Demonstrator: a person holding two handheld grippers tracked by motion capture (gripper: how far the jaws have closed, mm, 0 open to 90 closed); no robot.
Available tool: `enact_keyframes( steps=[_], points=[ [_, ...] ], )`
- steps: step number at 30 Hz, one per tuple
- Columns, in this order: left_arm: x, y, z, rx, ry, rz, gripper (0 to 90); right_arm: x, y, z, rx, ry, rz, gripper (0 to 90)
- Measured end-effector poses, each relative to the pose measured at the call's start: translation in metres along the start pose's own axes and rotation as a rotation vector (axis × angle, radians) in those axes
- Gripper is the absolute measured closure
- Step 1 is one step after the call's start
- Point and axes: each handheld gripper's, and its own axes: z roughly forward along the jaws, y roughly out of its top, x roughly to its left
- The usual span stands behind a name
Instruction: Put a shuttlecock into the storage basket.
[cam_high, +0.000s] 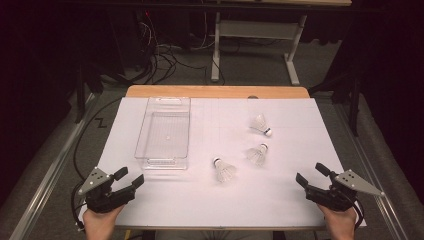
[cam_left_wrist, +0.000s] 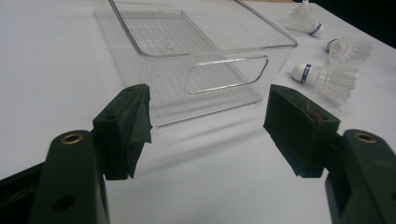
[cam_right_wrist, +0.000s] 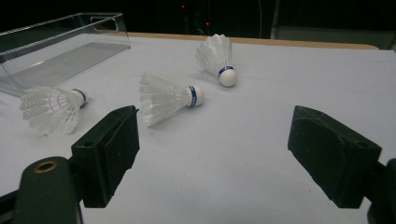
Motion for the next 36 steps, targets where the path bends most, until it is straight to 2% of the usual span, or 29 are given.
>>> enact_keyframes(
  steps=[36],
  points=[
    [0.0004,0.0025,-0.0003,0.011,0.003,0.004,31.7,0.0019,-0.0004,0.0016,0.012,0.023,0.001,17.5]
  ],
)
